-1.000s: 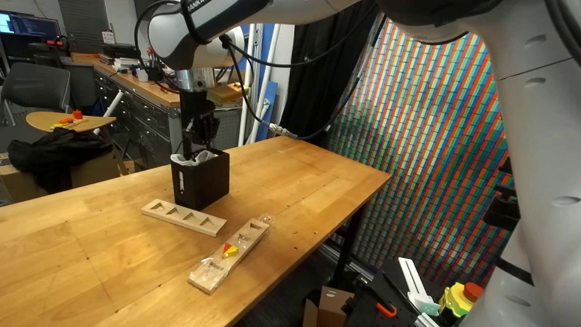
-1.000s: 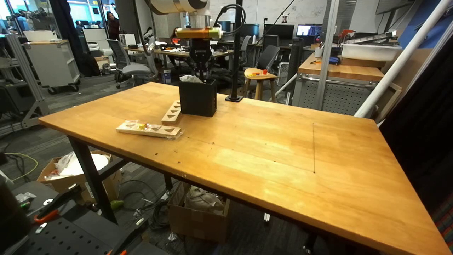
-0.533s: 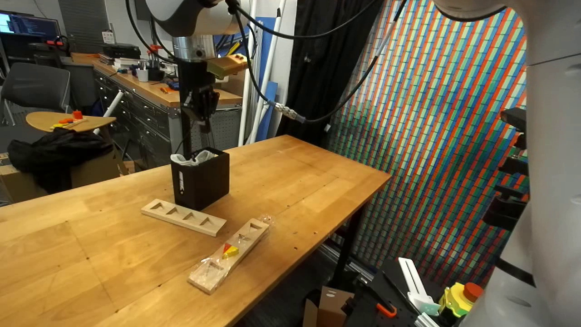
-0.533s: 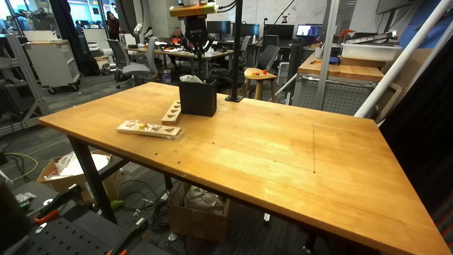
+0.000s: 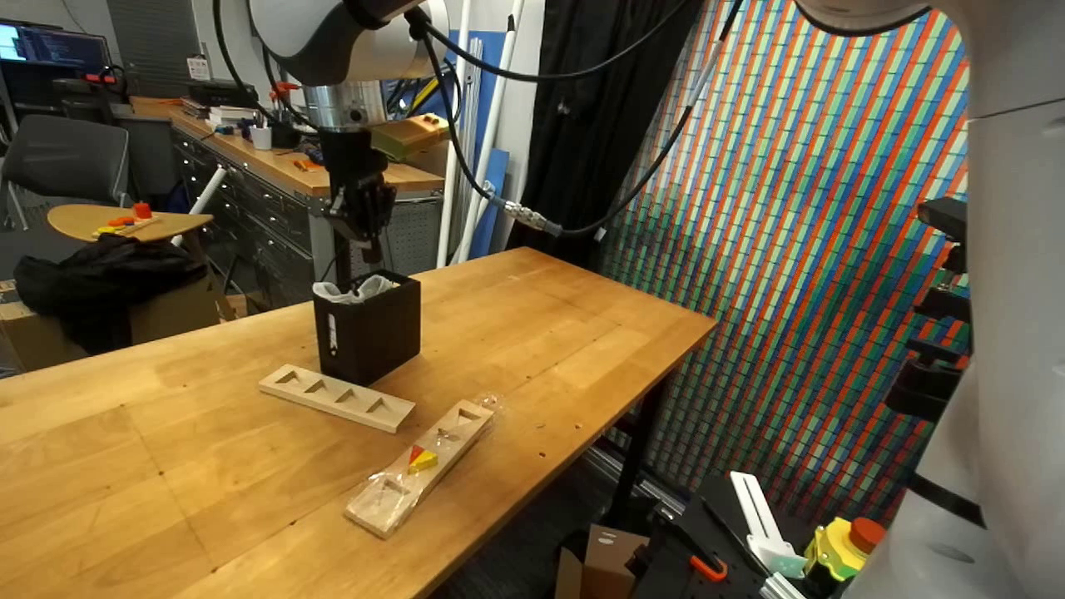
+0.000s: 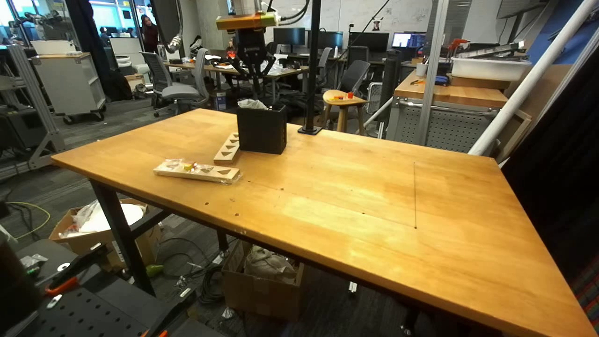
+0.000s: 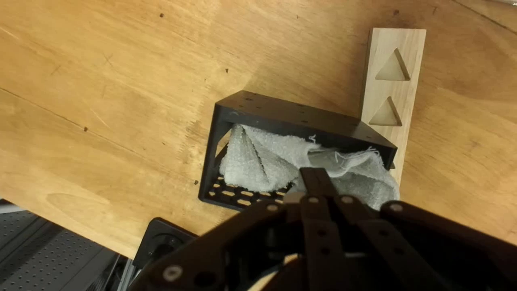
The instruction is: Put the white towel inside the black box
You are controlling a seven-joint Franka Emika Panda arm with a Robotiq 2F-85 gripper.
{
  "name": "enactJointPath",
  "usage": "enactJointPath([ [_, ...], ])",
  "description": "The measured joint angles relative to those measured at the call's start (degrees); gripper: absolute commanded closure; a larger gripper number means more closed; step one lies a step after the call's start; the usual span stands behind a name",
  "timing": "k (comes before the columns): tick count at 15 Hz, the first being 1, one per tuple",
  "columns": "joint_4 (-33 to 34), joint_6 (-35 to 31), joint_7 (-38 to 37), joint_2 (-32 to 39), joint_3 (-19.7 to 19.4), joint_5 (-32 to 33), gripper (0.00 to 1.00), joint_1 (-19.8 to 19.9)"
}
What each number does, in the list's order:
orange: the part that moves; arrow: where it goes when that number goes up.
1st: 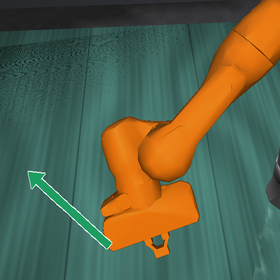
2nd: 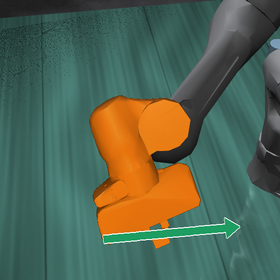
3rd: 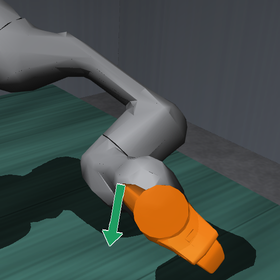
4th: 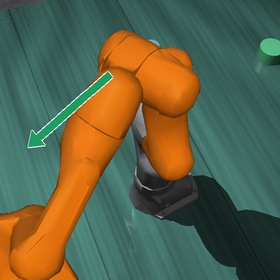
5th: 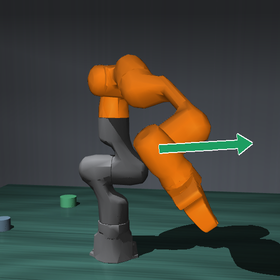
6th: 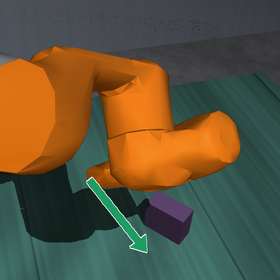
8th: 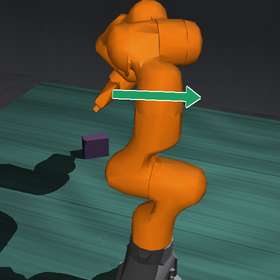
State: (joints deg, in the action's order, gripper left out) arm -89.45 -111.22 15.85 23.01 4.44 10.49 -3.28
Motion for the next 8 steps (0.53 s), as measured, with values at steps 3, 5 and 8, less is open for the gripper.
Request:
enactJointPath([
  [3, -0.5, -0.2, 0.0, 0.2, 0.0, 0.0, 0.99, -0.1],
  [5, -0.6, -0.5, 0.0, 0.6, 0.0, 0.0, 0.99, -0.1],
  [8, -0.6, -0.9, 0.0, 1.1, 0.0, 0.0, 0.99, -0.1],
])
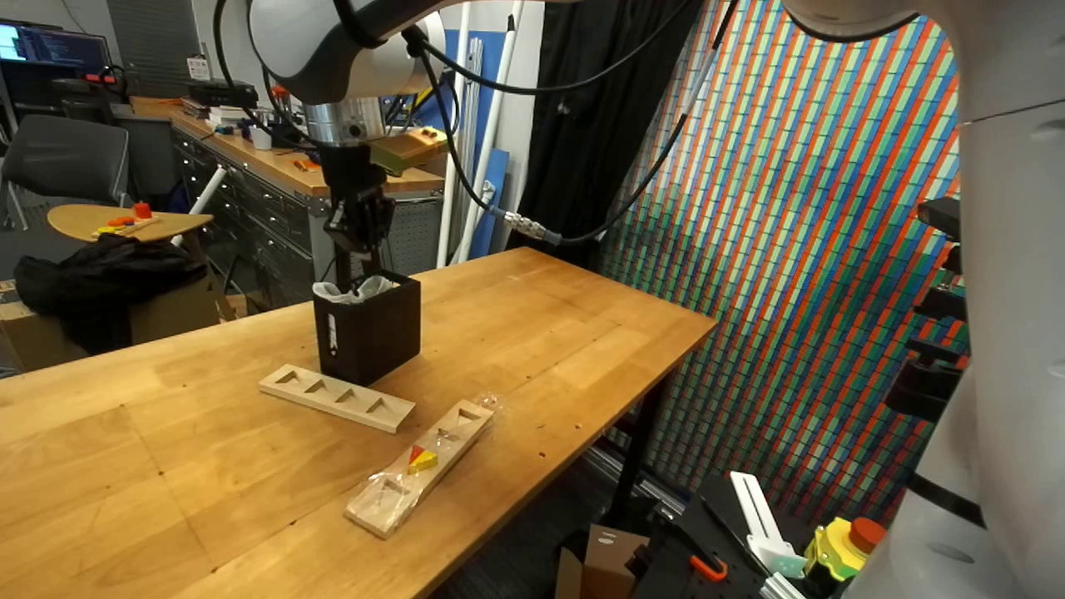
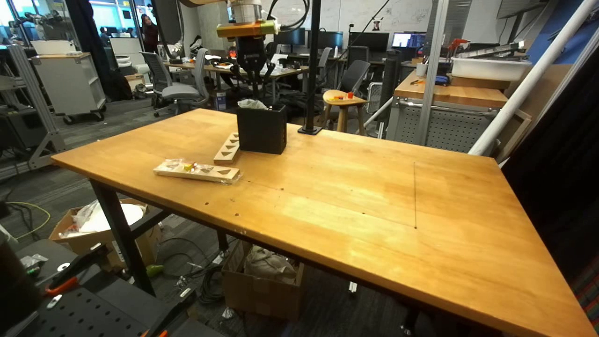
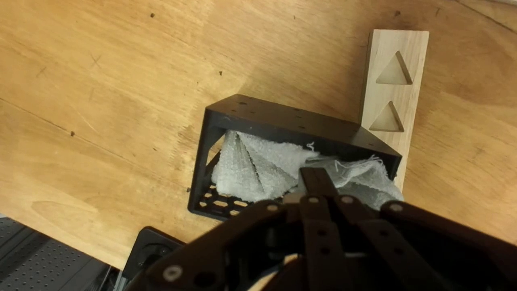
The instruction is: Put the white towel inside the black box
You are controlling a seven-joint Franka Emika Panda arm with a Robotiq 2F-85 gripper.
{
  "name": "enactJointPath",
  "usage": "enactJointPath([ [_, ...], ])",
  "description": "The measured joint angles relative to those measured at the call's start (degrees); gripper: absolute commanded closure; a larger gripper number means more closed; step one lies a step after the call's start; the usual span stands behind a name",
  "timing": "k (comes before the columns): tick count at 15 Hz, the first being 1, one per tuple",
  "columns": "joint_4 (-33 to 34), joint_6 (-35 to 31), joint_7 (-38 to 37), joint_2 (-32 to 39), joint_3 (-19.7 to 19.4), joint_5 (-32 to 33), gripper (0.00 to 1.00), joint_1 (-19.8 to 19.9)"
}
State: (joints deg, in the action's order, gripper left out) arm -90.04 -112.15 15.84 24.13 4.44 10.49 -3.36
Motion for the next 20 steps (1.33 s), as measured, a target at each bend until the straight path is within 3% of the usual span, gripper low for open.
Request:
enactJointPath([
  [20, 2.8, -3.1, 0.6, 7.0, 0.0, -4.3, 0.99, 1.7],
])
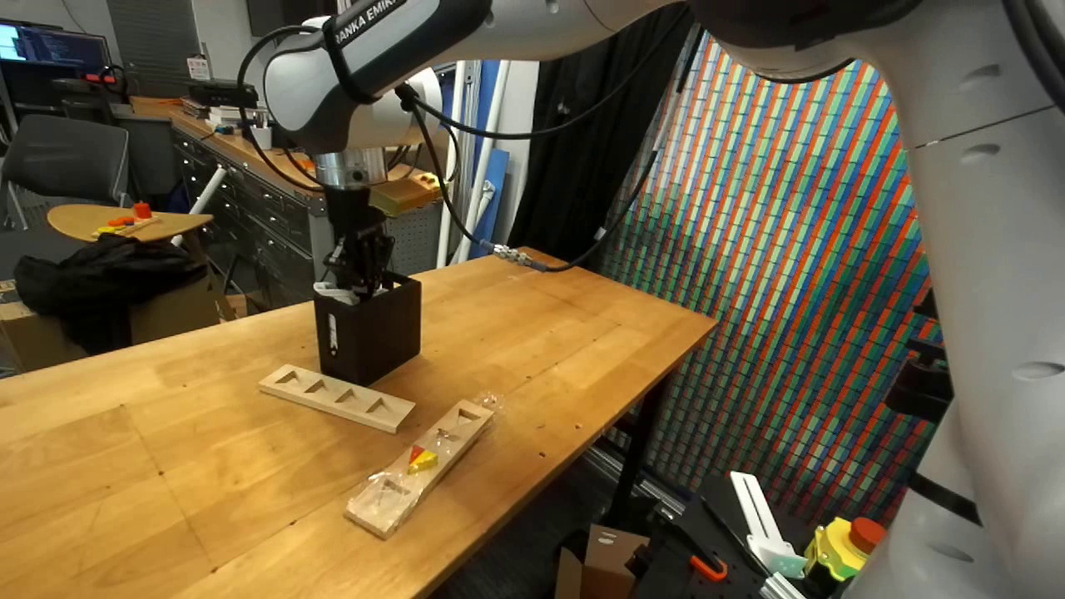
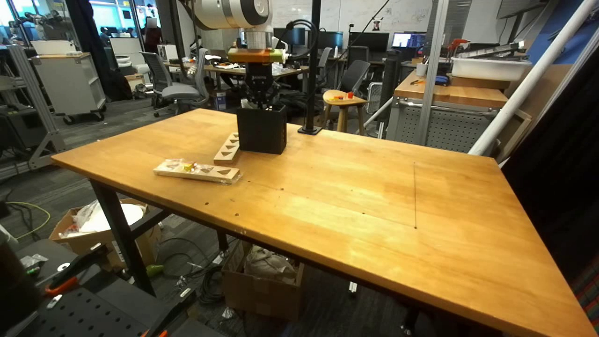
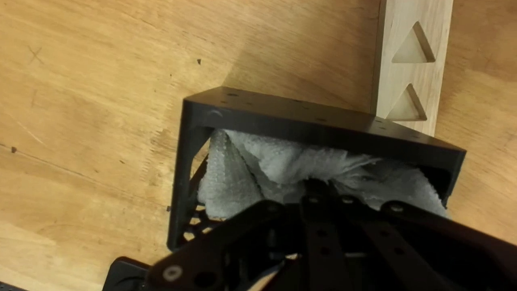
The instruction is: Put the white towel inside the black box
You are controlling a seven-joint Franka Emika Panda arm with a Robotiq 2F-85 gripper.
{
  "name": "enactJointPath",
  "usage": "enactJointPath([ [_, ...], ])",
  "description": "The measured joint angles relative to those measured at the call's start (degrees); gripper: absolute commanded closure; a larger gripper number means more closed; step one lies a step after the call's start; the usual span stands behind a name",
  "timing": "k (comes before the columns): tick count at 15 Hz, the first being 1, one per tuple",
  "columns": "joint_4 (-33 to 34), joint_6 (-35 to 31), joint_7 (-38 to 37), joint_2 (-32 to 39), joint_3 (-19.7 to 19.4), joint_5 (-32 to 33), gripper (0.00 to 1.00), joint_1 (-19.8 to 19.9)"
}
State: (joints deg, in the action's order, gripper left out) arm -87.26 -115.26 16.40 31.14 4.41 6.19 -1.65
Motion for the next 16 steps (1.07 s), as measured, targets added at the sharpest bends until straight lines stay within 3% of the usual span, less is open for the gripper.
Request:
enactJointPath([
  [16, 2.7, 0.1, 2.8, 5.6, 0.4, -5.0, 0.99, 1.7],
])
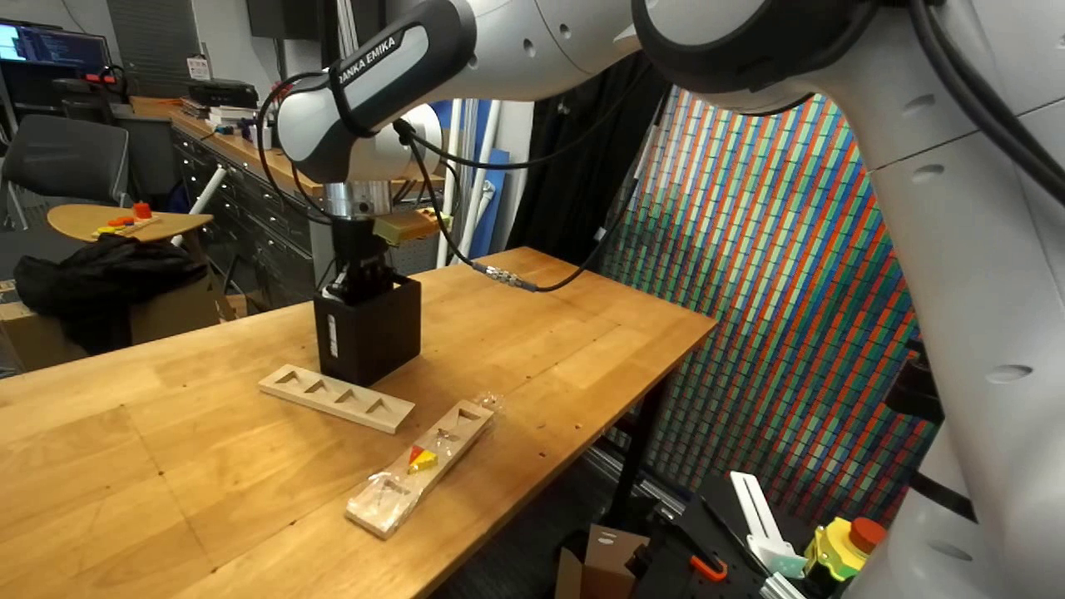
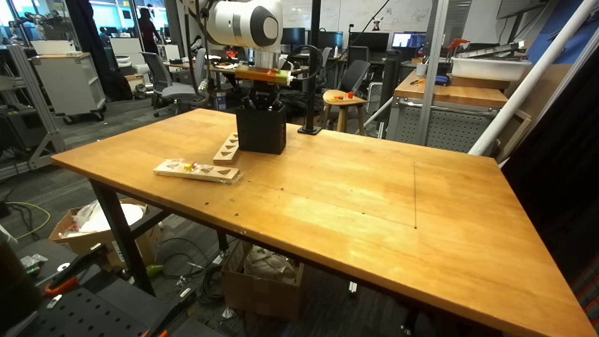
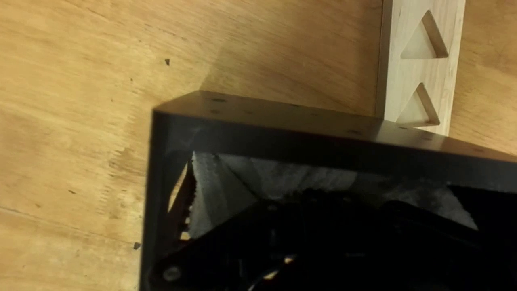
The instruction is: Put the white towel inside the black box
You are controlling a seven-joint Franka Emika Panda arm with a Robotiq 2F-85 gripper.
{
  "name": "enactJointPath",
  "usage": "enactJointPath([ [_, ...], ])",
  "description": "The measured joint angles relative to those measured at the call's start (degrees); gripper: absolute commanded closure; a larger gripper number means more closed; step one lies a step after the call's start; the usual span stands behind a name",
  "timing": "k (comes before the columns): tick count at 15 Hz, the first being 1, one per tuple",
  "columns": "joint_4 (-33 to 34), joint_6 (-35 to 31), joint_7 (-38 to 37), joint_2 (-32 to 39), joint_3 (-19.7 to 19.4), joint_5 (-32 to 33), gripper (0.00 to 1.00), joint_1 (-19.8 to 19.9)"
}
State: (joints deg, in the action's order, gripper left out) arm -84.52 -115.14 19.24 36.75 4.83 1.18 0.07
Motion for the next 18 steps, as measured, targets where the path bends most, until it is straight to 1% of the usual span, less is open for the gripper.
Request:
enactJointPath([
  [8, 0.2, 0.4, 0.7, 0.1, 0.4, -0.7, 0.99, 0.5],
  [11, 0.3, 1.4, 0.6, -1.4, 0.4, 0.5, 0.99, 0.3],
  [14, 0.5, 3.2, 0.4, -4.8, 0.4, 3.2, 0.99, -0.9],
  [18, 1.8, 6.8, -0.5, -8.5, 0.4, 6.2, 0.99, -3.7],
])
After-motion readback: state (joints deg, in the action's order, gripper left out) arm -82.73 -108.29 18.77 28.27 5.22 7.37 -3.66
